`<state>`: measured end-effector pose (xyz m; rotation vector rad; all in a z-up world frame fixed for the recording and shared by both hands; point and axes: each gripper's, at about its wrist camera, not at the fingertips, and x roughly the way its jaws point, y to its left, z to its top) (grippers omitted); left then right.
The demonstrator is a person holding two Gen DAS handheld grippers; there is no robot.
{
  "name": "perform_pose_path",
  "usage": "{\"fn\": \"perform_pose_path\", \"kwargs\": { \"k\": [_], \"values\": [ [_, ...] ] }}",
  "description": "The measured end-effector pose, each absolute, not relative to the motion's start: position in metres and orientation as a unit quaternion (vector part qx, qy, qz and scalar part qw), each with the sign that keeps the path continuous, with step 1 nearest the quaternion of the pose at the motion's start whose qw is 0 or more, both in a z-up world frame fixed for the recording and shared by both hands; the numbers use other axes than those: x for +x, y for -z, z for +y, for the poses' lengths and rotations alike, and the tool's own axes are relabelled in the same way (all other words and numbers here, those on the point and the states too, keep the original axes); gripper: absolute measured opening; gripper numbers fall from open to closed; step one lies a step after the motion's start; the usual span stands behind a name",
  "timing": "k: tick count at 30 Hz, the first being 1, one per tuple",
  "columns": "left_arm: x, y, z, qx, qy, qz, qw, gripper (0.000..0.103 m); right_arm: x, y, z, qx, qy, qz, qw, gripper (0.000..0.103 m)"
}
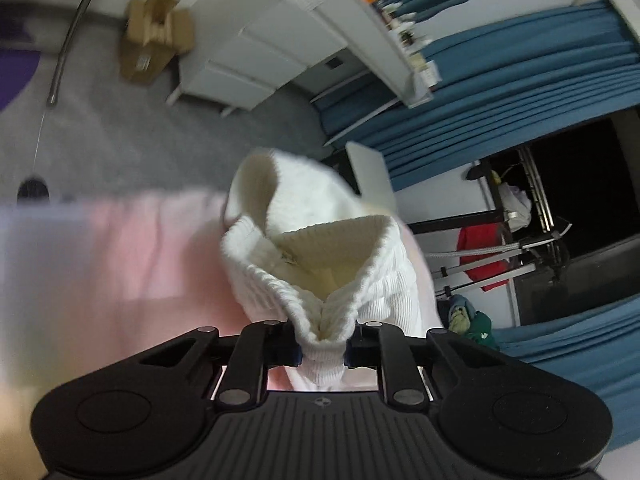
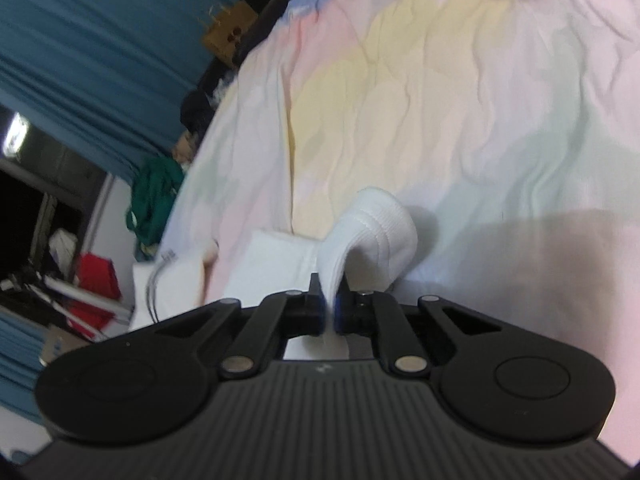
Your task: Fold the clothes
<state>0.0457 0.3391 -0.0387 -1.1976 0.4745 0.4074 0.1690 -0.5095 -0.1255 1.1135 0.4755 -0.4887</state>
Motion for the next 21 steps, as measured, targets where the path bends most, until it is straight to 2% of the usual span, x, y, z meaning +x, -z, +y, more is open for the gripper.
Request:
{"fn": "perform_pose_path", "kwargs": {
  "k": [9, 14, 17, 21],
  "values": [
    [-0.008, -0.015, 0.386, -0.536, -0.141, 0.293, 0.779, 0.018, 0.158, 0.106, -0.534, 0.478, 0.256, 0.133, 0.83, 0.006],
    [-0.034, 0.029, 0.39, -0.521, -0.155, 0.363, 0.757, 0.02, 0.152, 0.115, -0.549, 0.451, 0.321, 0.159, 0.818, 0.006],
    [-0.043, 0.069, 0.392, -0.509, -0.161, 0.409, 0.74, 0.022, 0.154, 0.136, -0.562, 0.456, 0.348, 0.214, 0.791, 0.006],
    [-0.056, 0.083, 0.4, -0.521, -0.134, 0.402, 0.741, 0.029, 0.161, 0.153, -0.57, 0.448, 0.345, 0.26, 0.783, 0.008]
  ]
}}
